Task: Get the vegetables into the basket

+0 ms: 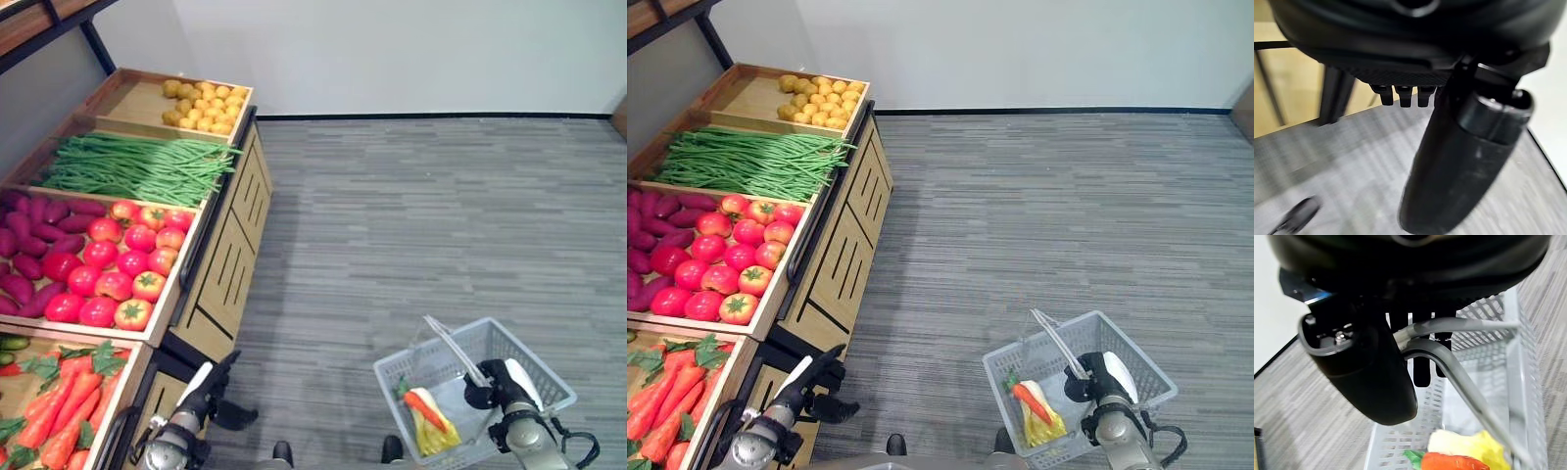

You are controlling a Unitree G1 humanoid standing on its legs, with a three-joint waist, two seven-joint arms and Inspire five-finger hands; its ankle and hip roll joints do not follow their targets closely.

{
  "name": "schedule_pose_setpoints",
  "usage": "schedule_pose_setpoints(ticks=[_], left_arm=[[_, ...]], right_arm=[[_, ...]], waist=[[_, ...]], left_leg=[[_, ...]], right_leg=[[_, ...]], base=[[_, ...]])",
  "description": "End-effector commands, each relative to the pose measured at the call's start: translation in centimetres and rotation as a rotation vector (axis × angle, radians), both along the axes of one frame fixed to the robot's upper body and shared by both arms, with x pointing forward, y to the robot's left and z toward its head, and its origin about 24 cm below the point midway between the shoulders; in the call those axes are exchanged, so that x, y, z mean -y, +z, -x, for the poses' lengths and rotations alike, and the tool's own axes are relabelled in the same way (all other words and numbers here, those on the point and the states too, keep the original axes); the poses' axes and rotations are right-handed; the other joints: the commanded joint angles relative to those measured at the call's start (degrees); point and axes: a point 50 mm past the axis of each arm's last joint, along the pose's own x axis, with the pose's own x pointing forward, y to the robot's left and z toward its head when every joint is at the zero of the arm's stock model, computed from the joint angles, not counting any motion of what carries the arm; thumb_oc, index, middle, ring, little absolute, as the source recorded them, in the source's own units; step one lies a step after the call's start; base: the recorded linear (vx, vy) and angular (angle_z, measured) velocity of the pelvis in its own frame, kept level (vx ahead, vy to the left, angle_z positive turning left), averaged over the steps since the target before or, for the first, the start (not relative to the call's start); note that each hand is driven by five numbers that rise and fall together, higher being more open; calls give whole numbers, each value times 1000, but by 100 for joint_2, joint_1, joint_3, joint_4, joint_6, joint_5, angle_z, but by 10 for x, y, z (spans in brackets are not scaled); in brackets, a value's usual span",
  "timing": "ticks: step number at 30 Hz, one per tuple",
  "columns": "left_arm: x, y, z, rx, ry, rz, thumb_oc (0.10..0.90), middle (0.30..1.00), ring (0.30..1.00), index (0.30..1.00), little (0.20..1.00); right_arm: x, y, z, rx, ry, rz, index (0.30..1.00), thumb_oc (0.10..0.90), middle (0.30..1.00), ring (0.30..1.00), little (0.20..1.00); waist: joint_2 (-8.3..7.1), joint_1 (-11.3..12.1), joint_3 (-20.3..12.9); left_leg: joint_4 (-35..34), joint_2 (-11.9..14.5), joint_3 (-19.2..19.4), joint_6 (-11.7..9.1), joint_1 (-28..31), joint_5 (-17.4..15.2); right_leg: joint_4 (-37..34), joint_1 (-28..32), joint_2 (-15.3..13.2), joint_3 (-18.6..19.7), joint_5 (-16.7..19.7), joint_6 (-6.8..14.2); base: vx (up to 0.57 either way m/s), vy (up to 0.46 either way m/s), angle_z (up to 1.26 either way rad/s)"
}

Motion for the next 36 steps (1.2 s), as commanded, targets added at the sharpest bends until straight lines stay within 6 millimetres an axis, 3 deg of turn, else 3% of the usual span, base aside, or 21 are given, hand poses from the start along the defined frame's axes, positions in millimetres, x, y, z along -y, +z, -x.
schedule_pose_setpoints(ticks=[1,5,8,11,20,24,26,27,31,32,34,36], left_arm=[[-30,6,-8,-9,-76,-190,900,1000,1000,1000,1000],[-36,-13,20,-160,-31,-244,900,1000,1000,1000,1000],[-36,-19,28,-204,-11,-271,900,1000,1000,1000,1000],[-39,-30,52,-327,88,-300,900,1000,1000,1000,1000],[-32,-35,56,-337,214,-251,900,1000,1000,1000,1000],[-30,-34,45,-299,292,-206,900,1000,1000,1000,1000],[-30,-32,34,-270,285,-205,900,1000,1000,1000,1000],[-27,-33,31,-270,301,-188,900,1000,1000,1000,1000],[-28,-30,17,-212,308,-197,900,1000,1000,1000,1000],[-28,-29,16,-204,321,-197,900,1000,1000,1000,1000],[-29,-31,21,-218,355,-198,900,1000,1000,1000,1000],[-30,-32,25,-233,362,-201,900,1000,1000,1000,1000]], right_arm=[[6,29,-42,235,0,41,300,400,300,300,300],[9,18,-28,148,-8,52,300,400,300,300,300],[8,10,-21,97,-11,52,300,400,300,300,300],[3,2,-17,40,1,46,300,400,300,300,300],[-5,-10,-10,-21,-37,21,300,400,300,300,300],[-3,-16,0,-59,-117,9,300,400,300,300,300],[-6,-20,2,-66,-144,-12,300,400,300,300,300],[-9,-24,7,-94,-145,-26,300,400,300,300,300],[-11,-25,10,-91,-156,-30,300,400,300,300,300],[-11,-27,12,-97,-161,-33,300,400,300,300,300],[-13,-31,23,-132,-180,-42,300,400,300,300,300],[-12,-34,32,-179,-166,-32,300,400,300,300,300]], waist=[[-512,87,-169],[-555,129,-149],[-583,165,-121],[-697,248,-64],[-982,503,137],[-988,645,229],[-896,525,277],[-721,282,328],[-716,19,550],[-745,5,577],[-819,68,535],[-796,79,468]], left_leg=[[-13,-15,-205,-177,-430,147],[-13,-40,-227,-162,-440,144],[-13,-54,-243,-149,-453,138],[32,-112,-280,-107,-480,87],[651,-425,-558,122,-789,-285],[857,-712,-943,342,-914,-412],[804,-796,-1263,401,-865,-389],[636,-787,-1640,382,-713,-315],[635,-884,-2211,294,-635,-333],[669,-890,-2301,268,-624,-372],[713,-826,-2489,139,-626,-381],[685,-708,-2620,38,-665,-327]], right_leg=[[27,66,-348,-316,-12,340],[27,79,-368,-373,-3,353],[27,86,-385,-398,2,364],[56,110,-442,-464,23,394],[386,151,-719,-577,31,474],[1382,-52,-986,-561,97,467],[1854,-351,-781,-79,129,366],[1763,-818,-161,776,-328,133],[1279,-1156,116,1686,-269,199],[1244,-1209,167,1760,-242,220],[1137,-1000,117,1365,-346,162],[1078,-912,214,1242,-425,85]], base=[[16,17,19],[7,11,3],[10,25,4],[36,65,12],[16,94,13],[33,162,45],[135,96,97],[239,27,87],[112,-108,113],[94,-190,146],[97,-337,124],[74,-363,78]])
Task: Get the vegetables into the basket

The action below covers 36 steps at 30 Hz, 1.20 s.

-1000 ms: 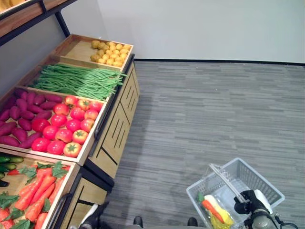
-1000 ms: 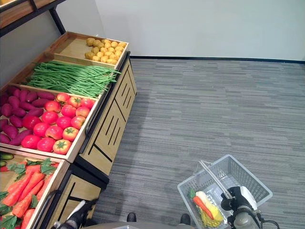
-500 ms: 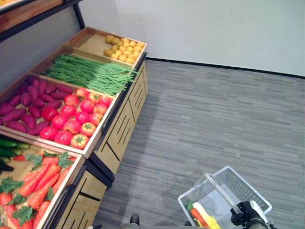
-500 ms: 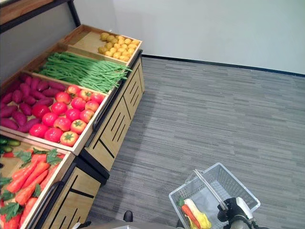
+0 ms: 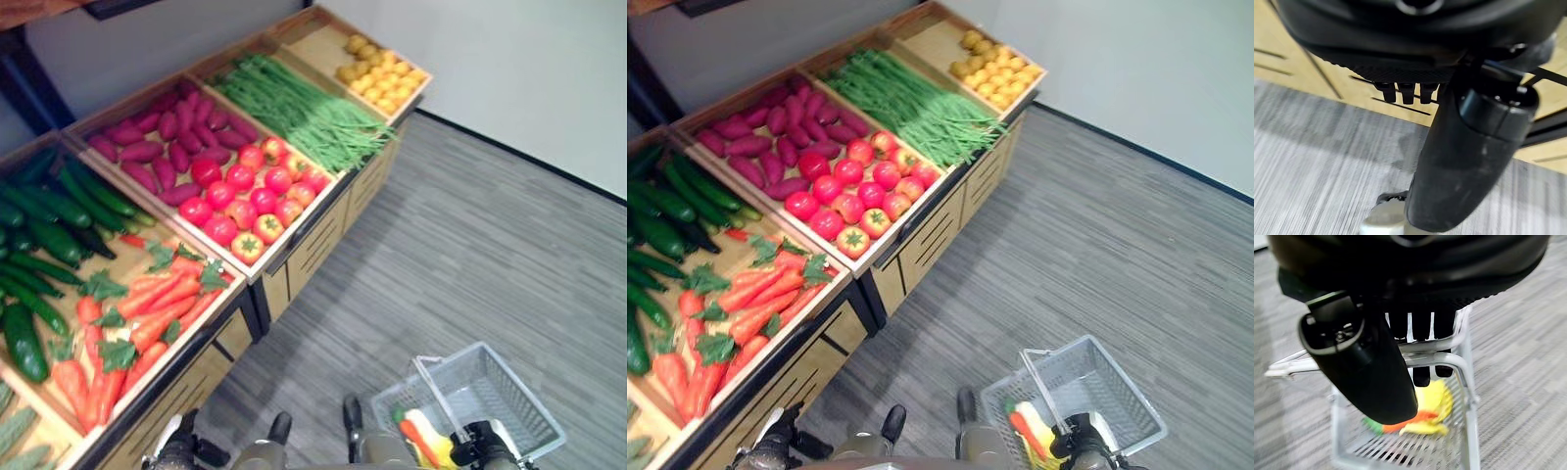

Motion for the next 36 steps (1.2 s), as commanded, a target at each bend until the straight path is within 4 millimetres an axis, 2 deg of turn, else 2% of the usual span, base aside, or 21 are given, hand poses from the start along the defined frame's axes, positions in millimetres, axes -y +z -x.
schedule_pose_setpoints(ticks=[1,3,7,8,9,10,11,12,13,14,15,18,21,25,26,27,30,34,36], left_arm=[[-17,4,10,-5,42,-44,900,1000,1000,1000,1000],[-16,3,11,0,58,-34,900,1000,1000,1000,1000],[-14,3,9,11,71,-22,900,1000,1000,1000,1000],[-11,3,7,18,67,-18,900,1000,1000,1000,1000],[-10,3,3,26,62,-18,900,1000,1000,1000,1000],[-8,3,-1,34,55,-17,900,1000,1000,1000,1000],[-6,4,-4,39,50,-17,900,1000,1000,1000,1000],[-6,4,-4,39,50,-17,900,1000,1000,1000,1000],[-3,4,-10,53,51,-10,900,1000,1000,1000,1000],[-3,4,-10,53,51,-10,900,1000,1000,1000,1000],[-1,4,-13,64,55,-5,900,1000,1000,1000,1000],[3,4,-14,67,51,6,900,1000,1000,1000,1000],[4,2,-9,54,51,15,900,1000,1000,1000,1000],[2,-1,5,12,55,11,900,1000,1000,1000,1000],[0,-1,6,4,37,2,900,1000,1000,1000,1000],[0,-1,6,4,37,1,900,1000,1000,1000,1000],[-1,1,1,22,35,1,900,1000,1000,1000,1000],[-4,3,-4,34,25,-12,900,1000,1000,1000,1000],[-8,5,-6,35,15,-29,900,1000,1000,1000,1000]], right_arm=[[37,17,0,40,-18,112,300,400,300,300,300],[43,17,5,21,-27,127,300,400,300,300,300],[47,19,6,12,-21,141,300,400,300,300,300],[50,21,4,20,-24,153,300,400,300,300,300],[51,23,2,31,-29,160,300,400,300,300,300],[52,23,0,38,-35,161,300,400,300,300,300],[54,24,0,42,-40,167,300,400,300,300,300],[54,25,0,43,-41,167,300,400,300,300,300],[57,28,-5,59,-40,176,300,400,300,300,300],[57,28,-5,60,-41,176,300,400,300,300,300],[58,29,-7,69,-50,179,300,400,300,300,300],[60,29,-4,64,-66,176,300,400,300,300,300],[59,27,2,43,-65,167,300,400,300,300,300],[53,23,6,28,-57,145,300,400,300,300,300],[49,21,2,25,-37,133,300,400,300,300,300],[48,21,2,25,-37,132,300,400,300,300,300],[42,20,-7,43,-40,117,300,400,300,300,300],[39,19,-10,45,-58,111,300,400,300,300,300],[37,17,-8,38,-85,100,300,400,300,300,300]], waist=[[-155,6,-174],[-85,31,-217],[-6,46,-210],[40,55,-191],[67,62,-157],[85,44,-135],[92,14,-100],[90,2,-115],[73,-112,-58],[71,-114,-67],[68,-207,-68],[115,-336,-166],[175,-399,-247],[202,-401,-347],[132,-366,-326],[127,-370,-324],[-11,-311,-302],[-127,-265,-279],[-204,-257,-248]], left_leg=[[468,57,149,-484,-308,-67],[380,223,-61,-627,-381,85],[280,336,-238,-724,-415,238],[197,377,-331,-779,-478,371],[111,408,-327,-832,-544,527],[52,432,-274,-845,-598,591],[7,487,-59,-823,-619,620],[11,475,-72,-820,-649,638],[129,676,898,-673,-634,514],[133,670,897,-670,-654,523],[333,911,1729,-655,-521,389],[609,1076,2388,-691,-375,293],[665,1119,2618,-727,-173,227],[331,999,2752,-653,-30,69],[209,831,2701,-565,-1,-15],[207,824,2700,-560,1,-14],[63,589,2681,-417,2,-98],[15,413,2636,-287,-9,-154],[12,303,2581,-192,19,-194]], right_leg=[[-410,565,-242,-110,122,372],[-526,666,-106,-327,79,259],[-544,705,-10,-503,18,177],[-555,722,38,-606,-22,127],[-569,718,51,-684,-25,103],[-584,722,44,-765,-35,90],[-589,756,9,-861,-35,79],[-600,739,0,-873,-17,85],[-584,784,-129,-1016,-11,87],[-590,770,-134,-1017,2,91],[-601,792,-234,-1133,29,88],[-662,805,-382,-1427,92,110],[-671,842,-534,-1731,139,150],[-609,908,-661,-1879,190,263],[-601,915,-847,-1916,334,390],[-602,918,-854,-1917,336,395],[-636,869,-1085,-1874,593,595],[-507,818,-1228,-1804,686,695],[-226,757,-1328,-1643,781,745]], base=[[49,-332,95],[35,-325,45],[2,-196,42],[-44,-135,27],[-69,-174,22],[-53,-100,46],[-34,-53,59],[-51,-5,65],[-51,18,50],[-86,30,77],[-66,33,76],[-56,51,58],[-9,100,64],[32,188,56],[-10,281,27],[-19,299,19],[-30,230,16],[-23,219,7],[-12,142,17]])
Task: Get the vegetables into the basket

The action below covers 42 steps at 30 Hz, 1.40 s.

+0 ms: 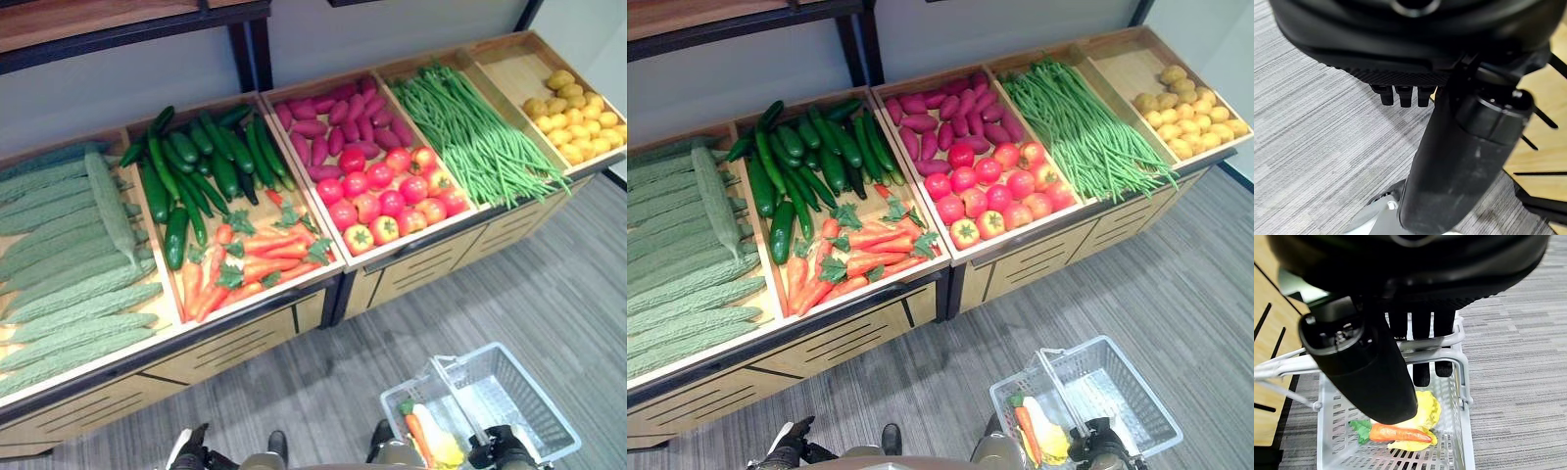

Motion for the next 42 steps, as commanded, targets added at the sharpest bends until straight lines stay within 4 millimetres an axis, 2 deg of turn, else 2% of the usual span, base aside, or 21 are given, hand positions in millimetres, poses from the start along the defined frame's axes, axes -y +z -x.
schedule_pose_setpoints(ticks=[1,4,6,9,16,19,22,25,27,28,29,30,32,34,35,36,37,39,40,42], left_arm=[[-19,9,-10,49,12,-64,900,1000,1000,1000,1000],[-27,11,-9,34,19,-96,900,1000,1000,1000,1000],[-30,12,-10,26,17,-109,900,1000,1000,1000,1000],[-31,8,2,-15,35,-111,900,1000,1000,1000,1000],[-23,3,14,-57,30,-75,900,1000,1000,1000,1000],[-20,1,15,-67,21,-65,900,1000,1000,1000,1000],[-20,2,11,-48,20,-59,900,1000,1000,1000,1000],[-16,2,6,-44,-9,-55,900,1000,1000,1000,1000],[-14,1,6,-47,-8,-48,900,1000,1000,1000,1000],[-12,1,3,-41,-9,-42,900,1000,1000,1000,1000],[-7,1,0,-29,-7,-31,900,1000,1000,1000,1000],[-7,1,0,-29,-7,-31,900,1000,1000,1000,1000],[-2,1,-6,-5,-12,-20,900,1000,1000,1000,1000],[3,1,-11,14,-4,-8,900,1000,1000,1000,1000],[4,0,-11,17,-4,-6,900,1000,1000,1000,1000],[6,-1,-9,17,1,-6,900,1000,1000,1000,1000],[6,-1,-8,8,-1,-7,900,1000,1000,1000,1000],[3,-2,-2,-8,7,-12,900,1000,1000,1000,1000],[2,-2,-1,-21,-8,-20,900,1000,1000,1000,1000],[0,-2,1,-27,-23,-25,900,1000,1000,1000,1000]], right_arm=[[14,9,-13,47,-61,50,300,400,300,300,300],[9,7,-16,51,-61,36,300,400,300,300,300],[8,6,-12,47,-78,29,300,400,300,300,300],[4,1,0,6,-83,14,300,400,300,300,300],[3,-1,7,-21,-70,1,300,400,300,300,300],[3,-1,8,-19,-67,-2,300,400,300,300,300],[3,1,-3,9,-46,-1,300,400,300,300,300],[1,1,-4,20,-44,-10,300,400,300,300,300],[2,0,0,16,-51,-12,300,400,300,300,300],[2,0,0,22,-51,-12,300,400,300,300,300],[4,2,-4,34,-43,-6,300,400,300,300,300],[4,2,-4,34,-43,-6,300,400,300,300,300],[4,3,-8,41,-14,-2,300,400,300,300,300],[6,5,-11,40,-7,6,300,400,300,300,300],[6,5,-13,42,1,9,300,400,300,300,300],[7,7,-19,50,19,17,300,400,300,300,300],[7,8,-21,51,25,19,300,400,300,300,300],[6,8,-23,51,43,17,300,400,300,300,300],[5,8,-22,52,44,10,300,400,300,300,300],[7,8,-22,52,41,12,300,400,300,300,300]], waist=[[-193,1,87],[-209,-38,69],[-192,-106,13],[-240,-46,-147],[-198,-102,-280],[-171,-142,-270],[-108,-159,-95],[-61,-229,-86],[-32,-266,-145],[-21,-307,-149],[2,-321,-90],[8,-318,-84],[41,-292,17],[49,-217,46],[38,-168,51],[38,-52,10],[57,-45,4],[53,-42,-3],[46,-131,-14],[5,-159,14]], left_leg=[[-169,108,-204,27,-88,24],[-195,93,-295,50,-51,63],[-198,80,-383,47,-54,72],[-219,105,-349,3,-42,94],[-300,232,-276,-137,-16,160],[-320,314,-253,-180,16,182],[-310,491,-150,-226,53,234],[-266,599,-82,-308,92,250],[-51,672,-14,-356,92,164],[230,714,14,-390,24,108],[801,754,-40,-451,-152,105],[826,763,-41,-454,-157,91],[1234,635,-423,-502,-273,200],[1102,346,-1110,-476,-338,160],[984,178,-1511,-424,-381,22],[737,-124,-2338,-337,-494,-85],[672,-203,-2512,-304,-527,-63],[589,-242,-2443,-236,-418,-106],[503,-211,-2256,-185,-370,-114],[423,-278,-2072,-97,-292,-141]], right_leg=[[-124,165,-63,796,709,484],[-15,88,89,1338,810,500],[-226,67,303,1826,688,440],[-673,248,285,1656,676,452],[-1096,421,380,1542,597,425],[-960,373,412,1533,496,401],[-327,46,522,1443,332,360],[-415,85,613,1487,251,267],[-613,197,685,1493,253,193],[-741,246,738,1537,250,145],[-885,328,848,1662,256,50],[-888,335,856,1663,259,47],[-906,349,954,1912,274,-50],[-923,285,988,2179,297,-43],[-940,269,1003,2346,321,-29],[-923,163,1078,2728,374,28],[-865,120,1110,2873,382,81],[-817,59,1103,3014,411,132],[-797,8,1017,3048,454,187],[-757,-91,903,3087,567,301]], base=[[-19,134,27],[1,65,23],[33,9,15],[21,-49,19],[10,-66,-7],[-11,-96,-5],[-62,-102,-8],[21,-153,-31],[73,-190,-15],[47,-226,-23],[19,-155,-44],[13,-101,-57],[6,-15,-51],[9,34,-73],[66,73,-123],[78,123,-126],[51,211,-107],[1,188,-109],[-14,179,-122],[-66,276,-96]])
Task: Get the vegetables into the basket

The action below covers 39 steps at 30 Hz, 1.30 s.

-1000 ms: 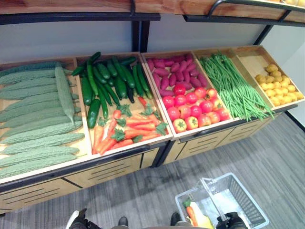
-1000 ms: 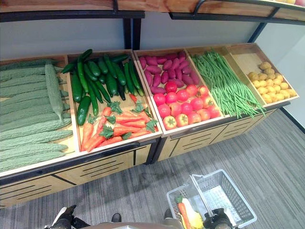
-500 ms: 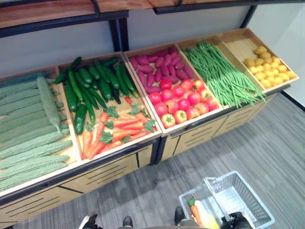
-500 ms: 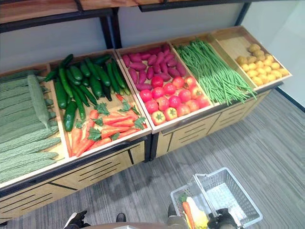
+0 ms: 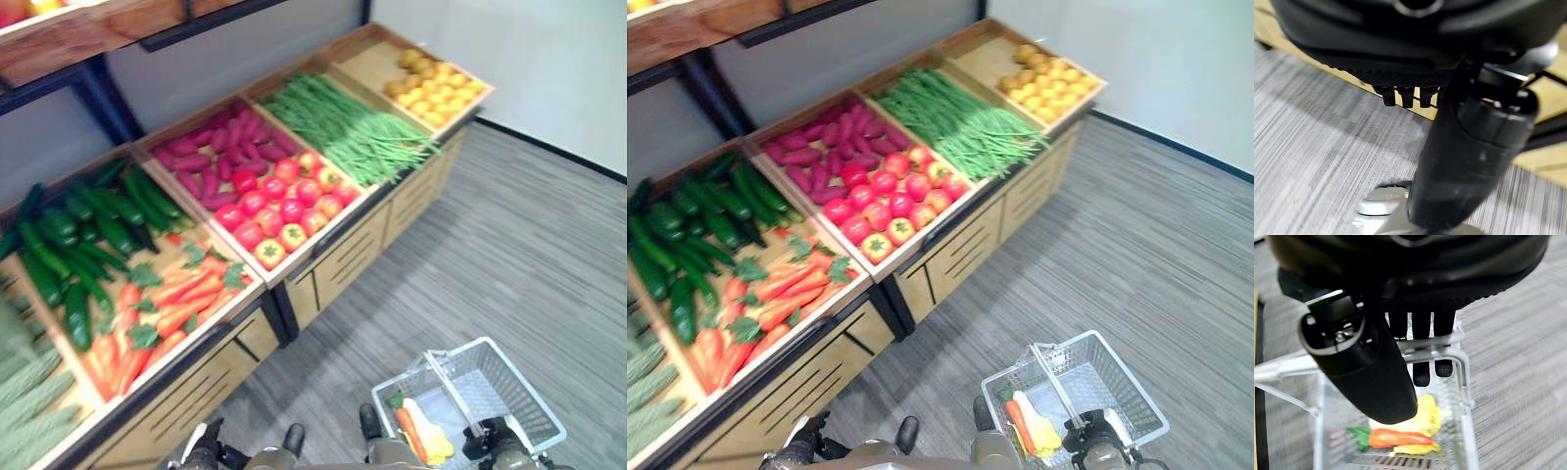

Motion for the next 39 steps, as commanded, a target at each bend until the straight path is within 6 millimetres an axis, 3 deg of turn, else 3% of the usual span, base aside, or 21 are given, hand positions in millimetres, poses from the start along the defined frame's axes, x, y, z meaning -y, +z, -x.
schedule_pose_setpoints(ticks=[1,2,3,6,7,8,13,14,18,21,26,27,29,30,34,36,37,38,39], left_arm=[[-21,6,1,20,0,-60,900,1000,1000,1000,1000],[-21,6,1,20,-1,-60,900,1000,1000,1000,1000],[-19,7,-4,36,-39,-54,900,1000,1000,1000,1000],[-18,9,-11,57,-66,-52,900,1000,1000,1000,1000],[-18,11,-17,79,-75,-49,900,1000,1000,1000,1000],[-19,12,-18,79,-72,-51,900,1000,1000,1000,1000],[-23,10,-9,47,-60,-56,900,1000,1000,1000,1000],[-25,9,-4,31,-62,-59,900,1000,1000,1000,1000],[-26,8,3,20,-45,-51,900,1000,1000,1000,1000],[-27,7,7,6,-13,-49,900,1000,1000,1000,1000],[-20,3,12,-12,45,-21,900,1000,1000,1000,1000],[-16,1,13,-13,91,-2,900,1000,1000,1000,1000],[-16,1,13,-13,91,-2,900,1000,1000,1000,1000],[-13,0,13,-7,163,23,900,1000,1000,1000,1000],[-5,-2,15,-8,180,43,900,1000,1000,1000,1000],[-1,-3,14,-8,178,52,900,1000,1000,1000,1000],[0,-3,12,-1,183,56,900,1000,1000,1000,1000],[0,-3,12,-1,183,56,900,1000,1000,1000,1000],[5,-2,4,23,169,70,900,1000,1000,1000,1000]], right_arm=[[14,11,-14,55,11,52,300,400,300,300,300],[14,11,-14,56,11,52,300,400,300,300,300],[15,14,-24,85,21,61,300,400,300,300,300],[12,17,-35,109,39,64,300,400,300,300,300],[10,19,-41,129,49,64,300,400,300,300,300],[8,19,-43,135,56,63,300,400,300,300,300],[11,15,-30,100,24,63,300,400,300,300,300],[13,13,-24,86,1,62,300,400,300,300,300],[9,10,-19,78,-14,51,300,400,300,300,300],[4,8,-17,75,-14,37,300,400,300,300,300],[-2,4,-14,55,10,18,300,400,300,300,300],[-5,1,-9,40,7,5,300,400,300,300,300],[-5,1,-9,40,7,5,300,400,300,300,300],[-8,-1,-5,28,22,-3,300,400,300,300,300],[-4,2,-9,53,14,-1,300,400,300,300,300],[2,5,-12,65,14,14,1000,900,1000,1000,1000],[4,7,-14,71,15,16,1000,900,1000,1000,1000],[4,7,-14,71,15,16,1000,900,1000,1000,1000],[17,14,-20,81,-2,39,1000,900,1000,1000,1000]], waist=[[-179,-39,97],[-181,-26,99],[-227,-68,221],[-232,-17,348],[-158,131,405],[-153,173,383],[-117,299,243],[-111,397,153],[-234,531,21],[-270,498,-14],[-176,382,-24],[-96,321,-23],[-92,324,-17],[10,275,-9],[139,185,76],[161,186,96],[154,217,107],[154,217,107],[158,333,121]], left_leg=[[-219,170,416,-57,88,-62],[-224,171,430,-54,94,-61],[-324,129,761,15,127,-56],[-242,177,991,55,92,-68],[-132,273,1220,77,-1,-50],[-99,302,1329,98,-53,-5],[-143,386,1604,151,-89,49],[-180,455,1791,142,-134,97],[-187,583,2206,22,-212,158],[-140,711,2407,-59,-215,190],[-188,991,2527,-253,-180,351],[-225,1127,2584,-358,-152,446],[-230,1133,2587,-362,-142,447],[-241,1341,2638,-509,-108,587],[-158,1568,2627,-637,-43,729],[-133,1562,2484,-652,-9,729],[-123,1492,2228,-652,-27,734],[-123,1492,2228,-652,-27,734],[-268,1134,1255,-580,-156,614]], right_leg=[[214,-108,-271,-167,236,575],[212,-110,-270,-152,239,577],[157,-304,-410,-117,548,726],[258,-435,-486,-378,587,689],[552,-356,-696,-1225,288,522],[743,-252,-762,-1537,183,484],[1211,142,-840,-1791,-71,427],[1245,389,-1017,-2075,-104,444],[725,792,-1250,-2532,106,621],[399,770,-1106,-2597,0,632],[-92,863,-788,-2430,-161,502],[-347,925,-644,-2355,-166,443],[-354,933,-637,-2352,-162,440],[-433,949,-447,-2255,-267,360],[-433,989,-211,-2175,-360,216],[-433,987,-156,-2092,-378,179],[-433,963,-148,-2041,-364,163],[-433,963,-148,-2041,-364,163],[-433,866,-121,-1876,-339,155]], base=[[-78,207,-51],[-188,283,-57],[-191,210,-67],[-197,159,-73],[-188,149,-97],[-226,180,-121],[-115,39,-76],[-129,-51,-71],[-119,-131,-57],[-47,-190,-90],[-37,-236,-31],[-29,-186,-43],[-25,-205,-33],[-38,-312,-19],[-30,-242,-35],[-8,-108,-37],[-7,-61,-20],[-33,-108,-21],[-31,-80,-23]])
